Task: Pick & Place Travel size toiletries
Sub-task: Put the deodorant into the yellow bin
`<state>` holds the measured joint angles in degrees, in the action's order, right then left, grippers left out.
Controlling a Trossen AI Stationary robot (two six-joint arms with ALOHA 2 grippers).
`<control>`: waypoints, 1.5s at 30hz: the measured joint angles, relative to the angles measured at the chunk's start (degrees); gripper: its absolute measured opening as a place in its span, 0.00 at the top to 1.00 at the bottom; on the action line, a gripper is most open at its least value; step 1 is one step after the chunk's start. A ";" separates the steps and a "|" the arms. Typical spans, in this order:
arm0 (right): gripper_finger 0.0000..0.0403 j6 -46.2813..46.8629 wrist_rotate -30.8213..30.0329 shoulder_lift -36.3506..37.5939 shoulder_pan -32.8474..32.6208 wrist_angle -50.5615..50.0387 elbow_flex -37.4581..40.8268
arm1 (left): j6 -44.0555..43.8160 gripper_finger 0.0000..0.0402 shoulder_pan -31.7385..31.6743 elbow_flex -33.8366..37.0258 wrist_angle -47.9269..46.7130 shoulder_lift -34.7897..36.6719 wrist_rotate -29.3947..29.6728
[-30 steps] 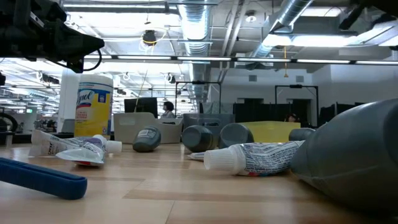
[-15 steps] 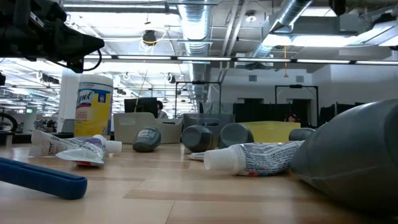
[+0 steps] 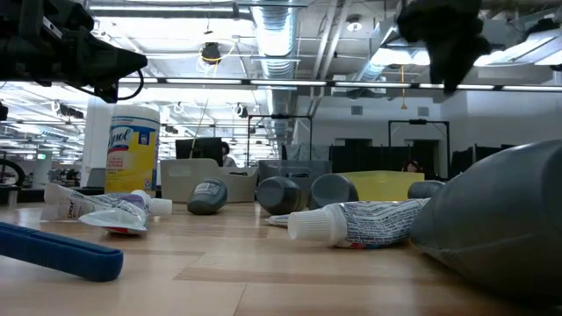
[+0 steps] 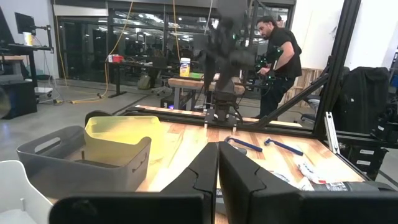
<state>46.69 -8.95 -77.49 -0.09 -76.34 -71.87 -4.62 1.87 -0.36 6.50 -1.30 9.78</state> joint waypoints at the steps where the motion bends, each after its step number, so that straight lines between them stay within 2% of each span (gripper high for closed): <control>1: 0.32 0.98 0.11 -1.75 -0.58 -0.37 0.06 | 0.00 0.98 0.00 0.02 0.00 0.02 0.02; 6: 0.11 1.52 2.85 -9.72 -3.60 2.23 0.04 | 0.01 0.98 -0.02 0.02 0.02 0.01 0.01; 10: 0.06 1.58 3.10 -14.15 -5.20 5.17 0.02 | 0.02 0.98 -0.02 0.02 0.02 0.00 0.00; 14: 0.08 0.80 3.24 -16.59 -5.50 8.49 1.09 | 0.02 0.98 -0.01 0.00 0.01 0.00 0.00; 21: 0.14 1.21 5.92 -14.30 -4.41 22.56 11.39 | 0.02 0.98 0.00 0.02 0.02 0.00 0.00; 28: 0.14 0.97 5.96 -13.92 -4.58 27.59 16.68 | 0.00 0.98 -0.02 0.02 0.02 0.00 0.00; 37: 0.15 0.92 6.19 -20.12 -5.90 32.31 19.59 | 0.00 0.98 -0.02 0.00 0.19 -0.24 0.04; 40: 0.20 0.74 6.12 -20.81 -6.26 32.95 19.47 | 0.00 0.98 -0.01 0.00 0.38 -0.68 0.04; 45: 0.36 0.73 5.64 -20.85 -6.33 33.84 19.49 | 0.01 0.98 -0.02 0.02 0.34 -1.20 0.02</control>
<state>47.42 -3.31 -98.35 -6.42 -42.50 -52.38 -4.61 1.85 -0.34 6.84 -2.50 9.80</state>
